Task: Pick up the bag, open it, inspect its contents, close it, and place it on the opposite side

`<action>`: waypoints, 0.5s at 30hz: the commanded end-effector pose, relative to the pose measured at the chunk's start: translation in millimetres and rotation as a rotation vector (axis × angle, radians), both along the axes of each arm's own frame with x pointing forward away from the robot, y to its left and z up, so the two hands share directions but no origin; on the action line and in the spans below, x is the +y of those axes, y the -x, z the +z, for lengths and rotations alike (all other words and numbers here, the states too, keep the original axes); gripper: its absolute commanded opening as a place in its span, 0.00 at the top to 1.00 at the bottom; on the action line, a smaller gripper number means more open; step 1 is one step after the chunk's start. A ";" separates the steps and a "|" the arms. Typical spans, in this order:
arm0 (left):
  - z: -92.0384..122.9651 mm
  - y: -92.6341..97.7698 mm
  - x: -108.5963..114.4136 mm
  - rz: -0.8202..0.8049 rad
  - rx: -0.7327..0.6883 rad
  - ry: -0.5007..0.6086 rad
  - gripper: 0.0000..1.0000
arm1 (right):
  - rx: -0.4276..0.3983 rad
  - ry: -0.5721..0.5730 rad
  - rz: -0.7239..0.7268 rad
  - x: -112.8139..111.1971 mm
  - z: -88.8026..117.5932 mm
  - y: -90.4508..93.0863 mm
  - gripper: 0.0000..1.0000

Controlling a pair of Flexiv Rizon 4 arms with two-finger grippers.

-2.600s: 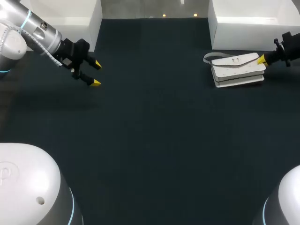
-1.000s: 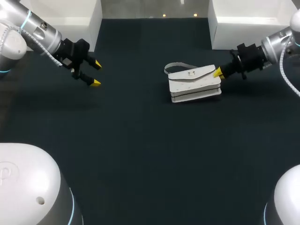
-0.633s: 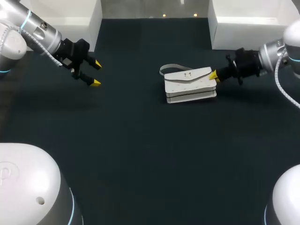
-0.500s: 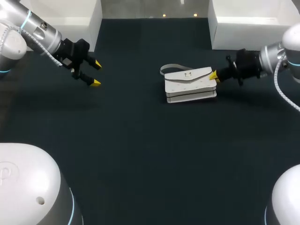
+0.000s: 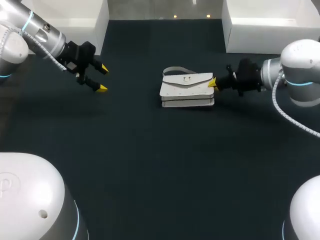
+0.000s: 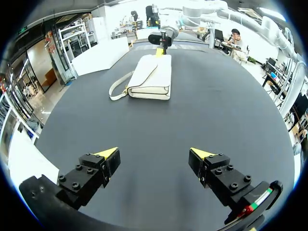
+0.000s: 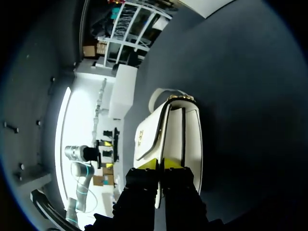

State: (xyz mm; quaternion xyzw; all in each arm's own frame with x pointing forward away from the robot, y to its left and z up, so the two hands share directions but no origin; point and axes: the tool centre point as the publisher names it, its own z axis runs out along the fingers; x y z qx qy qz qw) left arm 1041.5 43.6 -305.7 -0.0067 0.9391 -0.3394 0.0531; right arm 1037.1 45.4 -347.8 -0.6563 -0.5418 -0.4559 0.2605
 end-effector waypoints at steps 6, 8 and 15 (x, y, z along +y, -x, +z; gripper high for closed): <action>-1.0 -0.2 0.1 0.000 -0.002 0.003 0.00 | 0.014 -0.074 0.088 27.5 -2.4 -9.9 1.00; -1.0 -0.2 0.1 0.000 -0.002 0.003 0.00 | 0.019 -0.070 0.088 33.6 -3.0 -10.6 1.00; -1.0 -0.2 0.1 0.000 -0.002 0.003 0.00 | 0.025 -0.078 0.126 57.5 -5.4 -6.7 1.00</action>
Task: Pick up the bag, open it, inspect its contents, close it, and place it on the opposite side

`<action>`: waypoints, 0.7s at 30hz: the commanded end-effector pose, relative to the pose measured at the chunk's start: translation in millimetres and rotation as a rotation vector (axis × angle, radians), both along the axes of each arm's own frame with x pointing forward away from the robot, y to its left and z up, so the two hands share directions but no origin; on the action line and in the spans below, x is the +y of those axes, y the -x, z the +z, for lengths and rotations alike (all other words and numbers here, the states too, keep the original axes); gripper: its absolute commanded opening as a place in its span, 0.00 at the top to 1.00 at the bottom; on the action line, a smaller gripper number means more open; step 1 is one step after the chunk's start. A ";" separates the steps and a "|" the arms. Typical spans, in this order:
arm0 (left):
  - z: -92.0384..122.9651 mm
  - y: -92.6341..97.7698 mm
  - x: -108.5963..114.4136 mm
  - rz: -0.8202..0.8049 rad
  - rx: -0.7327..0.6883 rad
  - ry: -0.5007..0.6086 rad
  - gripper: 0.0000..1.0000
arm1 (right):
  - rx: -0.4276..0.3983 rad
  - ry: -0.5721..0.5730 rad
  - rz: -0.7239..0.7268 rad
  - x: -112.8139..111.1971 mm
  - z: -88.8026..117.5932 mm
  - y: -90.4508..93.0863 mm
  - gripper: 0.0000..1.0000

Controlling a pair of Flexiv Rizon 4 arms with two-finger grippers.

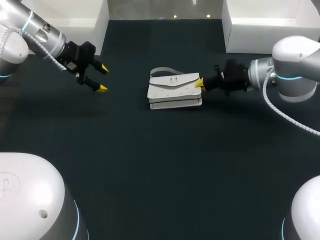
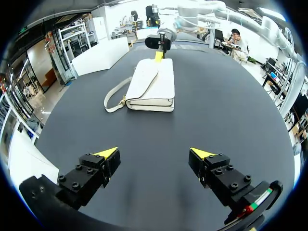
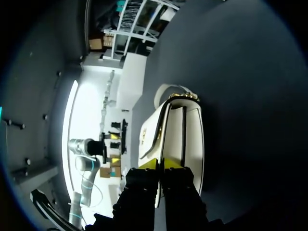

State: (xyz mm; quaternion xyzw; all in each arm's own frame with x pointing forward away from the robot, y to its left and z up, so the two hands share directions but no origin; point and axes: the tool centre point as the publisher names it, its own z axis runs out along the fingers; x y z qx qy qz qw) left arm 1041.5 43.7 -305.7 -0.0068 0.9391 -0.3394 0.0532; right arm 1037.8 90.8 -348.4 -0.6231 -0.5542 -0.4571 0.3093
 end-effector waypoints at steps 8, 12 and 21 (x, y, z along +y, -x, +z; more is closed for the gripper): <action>-1.0 -0.2 0.0 -0.001 -0.002 0.003 0.00 | -0.005 0.002 0.023 32.0 -2.4 2.0 1.00; -1.0 -0.2 0.0 -0.001 -0.002 0.003 0.00 | -0.013 0.005 0.009 38.8 -2.3 5.8 1.00; -1.0 -0.2 0.0 -0.001 -0.002 0.003 0.00 | -0.012 -0.002 0.019 51.1 -6.2 8.8 1.00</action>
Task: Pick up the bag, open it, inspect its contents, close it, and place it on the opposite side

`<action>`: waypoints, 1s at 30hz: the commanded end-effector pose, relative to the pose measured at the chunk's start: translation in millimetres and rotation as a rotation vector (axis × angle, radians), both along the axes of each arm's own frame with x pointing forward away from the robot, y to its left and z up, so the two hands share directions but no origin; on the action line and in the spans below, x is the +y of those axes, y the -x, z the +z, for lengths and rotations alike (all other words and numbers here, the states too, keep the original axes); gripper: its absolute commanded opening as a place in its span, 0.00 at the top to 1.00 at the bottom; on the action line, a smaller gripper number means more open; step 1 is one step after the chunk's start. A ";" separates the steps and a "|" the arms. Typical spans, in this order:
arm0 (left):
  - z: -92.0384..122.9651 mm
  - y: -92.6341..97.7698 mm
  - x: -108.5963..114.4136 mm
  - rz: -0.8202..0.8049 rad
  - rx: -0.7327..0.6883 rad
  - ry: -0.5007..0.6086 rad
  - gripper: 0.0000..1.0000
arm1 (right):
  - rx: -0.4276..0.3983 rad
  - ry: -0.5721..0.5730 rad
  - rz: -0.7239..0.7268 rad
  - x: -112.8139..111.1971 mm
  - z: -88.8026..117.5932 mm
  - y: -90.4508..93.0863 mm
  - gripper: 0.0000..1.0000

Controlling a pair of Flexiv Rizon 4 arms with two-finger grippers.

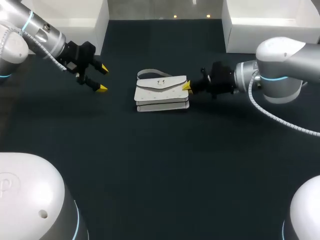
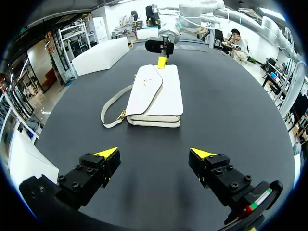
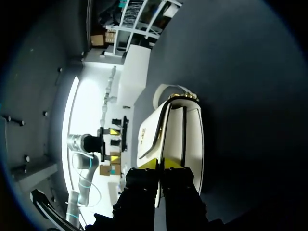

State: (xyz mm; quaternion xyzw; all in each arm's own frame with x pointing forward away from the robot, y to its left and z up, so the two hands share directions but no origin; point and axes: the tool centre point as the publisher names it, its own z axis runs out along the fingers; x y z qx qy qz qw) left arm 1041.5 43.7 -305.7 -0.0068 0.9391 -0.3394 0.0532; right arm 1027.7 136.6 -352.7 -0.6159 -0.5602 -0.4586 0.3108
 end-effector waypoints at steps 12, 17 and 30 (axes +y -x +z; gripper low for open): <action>-1.0 -0.2 0.1 0.000 -0.002 0.003 0.00 | 0.008 -0.003 0.014 17.4 -5.7 -2.6 1.00; -1.0 -0.2 0.1 0.000 -0.002 0.003 0.00 | 0.012 0.000 0.022 23.5 -7.9 -2.5 1.00; -1.0 -0.2 0.1 0.000 -0.002 0.003 0.00 | 0.020 -0.009 0.034 28.6 -6.7 -2.2 0.72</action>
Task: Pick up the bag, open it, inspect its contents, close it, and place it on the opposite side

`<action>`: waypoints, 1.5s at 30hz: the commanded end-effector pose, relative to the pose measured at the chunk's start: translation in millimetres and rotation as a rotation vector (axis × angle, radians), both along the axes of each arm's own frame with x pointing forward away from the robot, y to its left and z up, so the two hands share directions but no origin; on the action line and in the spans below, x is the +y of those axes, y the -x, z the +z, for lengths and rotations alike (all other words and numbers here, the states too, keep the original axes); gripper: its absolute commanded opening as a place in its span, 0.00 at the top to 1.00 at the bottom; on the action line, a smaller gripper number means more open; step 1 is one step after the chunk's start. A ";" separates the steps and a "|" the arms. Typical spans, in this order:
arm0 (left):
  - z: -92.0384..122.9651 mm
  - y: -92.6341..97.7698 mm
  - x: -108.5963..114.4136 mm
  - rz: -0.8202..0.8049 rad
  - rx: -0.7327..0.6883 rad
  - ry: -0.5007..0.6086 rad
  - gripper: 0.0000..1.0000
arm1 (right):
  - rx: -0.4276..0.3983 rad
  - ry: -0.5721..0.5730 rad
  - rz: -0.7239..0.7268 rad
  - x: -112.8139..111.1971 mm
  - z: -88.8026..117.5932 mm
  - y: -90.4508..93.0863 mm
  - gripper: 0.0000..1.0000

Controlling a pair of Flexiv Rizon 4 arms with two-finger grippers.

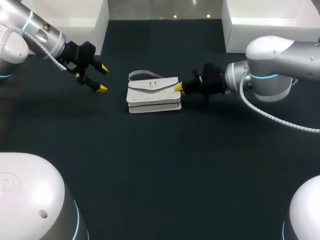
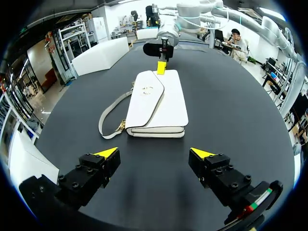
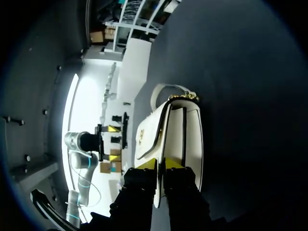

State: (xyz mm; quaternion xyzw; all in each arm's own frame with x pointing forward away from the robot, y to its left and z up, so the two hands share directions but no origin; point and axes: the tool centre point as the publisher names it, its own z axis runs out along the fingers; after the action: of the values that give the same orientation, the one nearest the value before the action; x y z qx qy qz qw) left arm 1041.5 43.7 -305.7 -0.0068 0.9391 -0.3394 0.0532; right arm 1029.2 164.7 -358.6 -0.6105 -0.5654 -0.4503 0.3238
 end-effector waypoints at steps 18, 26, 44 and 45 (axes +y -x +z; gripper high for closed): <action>-1.1 -0.2 0.1 0.000 -0.002 0.003 0.00 | -0.320 0.275 0.078 -46.3 75.4 3.7 0.00; -1.1 -0.2 0.1 0.000 -0.002 0.003 0.00 | -0.491 0.534 0.244 -31.7 88.9 -1.0 0.00; -1.1 -0.2 0.1 0.000 -0.002 0.003 0.00 | -0.578 0.737 0.316 -30.5 85.9 -9.4 0.00; -1.1 -0.2 0.1 0.000 -0.002 0.003 0.00 | -0.578 0.737 0.316 -30.5 85.9 -9.4 0.00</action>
State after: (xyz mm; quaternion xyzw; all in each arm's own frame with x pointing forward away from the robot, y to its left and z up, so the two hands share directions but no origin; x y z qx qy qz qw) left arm 1041.5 43.7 -305.7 -0.0068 0.9391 -0.3394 0.0531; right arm 1040.6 131.8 -272.7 -0.4222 -0.8396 -0.3406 0.0278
